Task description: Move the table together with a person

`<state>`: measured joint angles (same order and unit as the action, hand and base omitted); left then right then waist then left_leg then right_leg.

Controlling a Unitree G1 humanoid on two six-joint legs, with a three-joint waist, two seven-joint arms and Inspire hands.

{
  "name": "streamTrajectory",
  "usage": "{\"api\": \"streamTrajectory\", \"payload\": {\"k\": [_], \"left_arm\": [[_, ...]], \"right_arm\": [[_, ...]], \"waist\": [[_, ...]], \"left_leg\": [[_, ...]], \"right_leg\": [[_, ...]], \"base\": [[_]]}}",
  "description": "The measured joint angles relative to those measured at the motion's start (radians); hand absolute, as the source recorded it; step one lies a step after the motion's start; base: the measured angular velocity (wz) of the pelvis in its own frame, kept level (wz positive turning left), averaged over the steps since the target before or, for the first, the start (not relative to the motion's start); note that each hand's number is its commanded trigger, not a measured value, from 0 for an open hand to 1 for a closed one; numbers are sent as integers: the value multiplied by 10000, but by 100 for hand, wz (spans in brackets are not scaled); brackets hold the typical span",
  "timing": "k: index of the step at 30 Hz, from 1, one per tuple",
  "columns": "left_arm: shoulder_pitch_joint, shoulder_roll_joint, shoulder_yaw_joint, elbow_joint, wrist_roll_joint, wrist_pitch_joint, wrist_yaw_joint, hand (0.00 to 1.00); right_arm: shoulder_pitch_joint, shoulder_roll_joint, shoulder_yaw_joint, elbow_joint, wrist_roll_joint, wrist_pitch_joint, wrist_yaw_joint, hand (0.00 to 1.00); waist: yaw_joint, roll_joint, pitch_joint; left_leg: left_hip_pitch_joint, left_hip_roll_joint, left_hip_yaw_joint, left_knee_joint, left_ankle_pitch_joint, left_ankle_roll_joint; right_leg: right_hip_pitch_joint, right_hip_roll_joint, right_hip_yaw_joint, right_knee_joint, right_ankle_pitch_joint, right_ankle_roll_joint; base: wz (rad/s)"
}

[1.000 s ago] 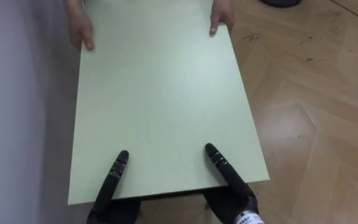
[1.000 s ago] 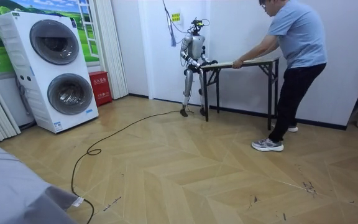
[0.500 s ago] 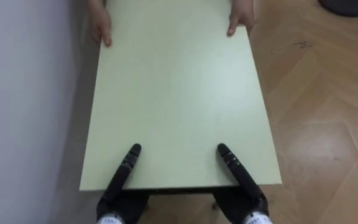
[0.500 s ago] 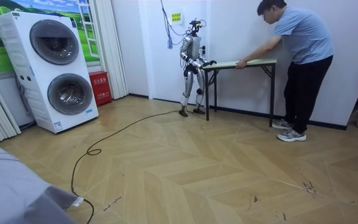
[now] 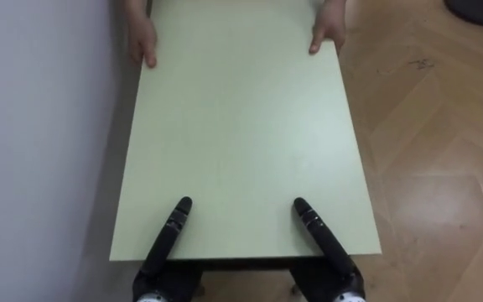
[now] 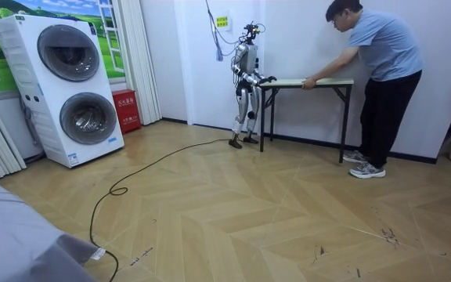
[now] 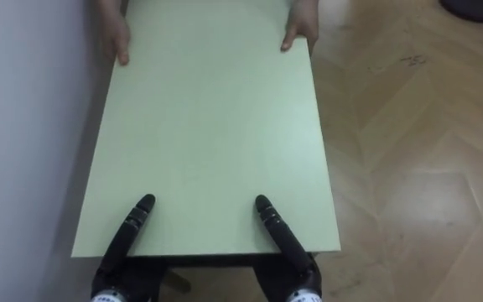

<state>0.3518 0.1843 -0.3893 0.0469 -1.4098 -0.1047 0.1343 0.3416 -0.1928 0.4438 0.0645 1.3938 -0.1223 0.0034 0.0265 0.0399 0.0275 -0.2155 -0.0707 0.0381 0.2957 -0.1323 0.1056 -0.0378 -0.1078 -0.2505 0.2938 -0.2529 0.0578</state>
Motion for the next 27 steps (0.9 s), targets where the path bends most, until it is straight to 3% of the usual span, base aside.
{"api": "streamTrajectory", "payload": {"k": [1,3,8,27], "left_arm": [[-51,-2,-59,3,-4,-28,51,100],[-74,-71,-89,69,-2,-32,131,100],[-79,-62,-80,146,42,-47,137,100],[6,-96,-26,174,510,-56,212,100]], "right_arm": [[1,1,-26,-61,12,-7,-67,100],[-7,-1,-9,-77,65,-9,-182,100],[-28,1,68,-76,148,2,-315,100],[157,217,-65,31,93,116,-373,100]], "waist": [[-112,-28,-8],[-233,-21,-8],[-243,-125,32],[-211,-352,60]], "left_leg": [[22,-127,-103,-46,1,0],[197,-213,-195,-150,1,-1],[503,-253,-145,-397,5,-2],[1075,-274,-100,-850,4,6]], "right_leg": [[-80,59,263,-412,190,-87],[139,37,308,-349,189,-107],[375,25,376,-422,204,-91],[890,48,531,-806,346,-51]], "base": [[34],[23],[0],[0]]}}
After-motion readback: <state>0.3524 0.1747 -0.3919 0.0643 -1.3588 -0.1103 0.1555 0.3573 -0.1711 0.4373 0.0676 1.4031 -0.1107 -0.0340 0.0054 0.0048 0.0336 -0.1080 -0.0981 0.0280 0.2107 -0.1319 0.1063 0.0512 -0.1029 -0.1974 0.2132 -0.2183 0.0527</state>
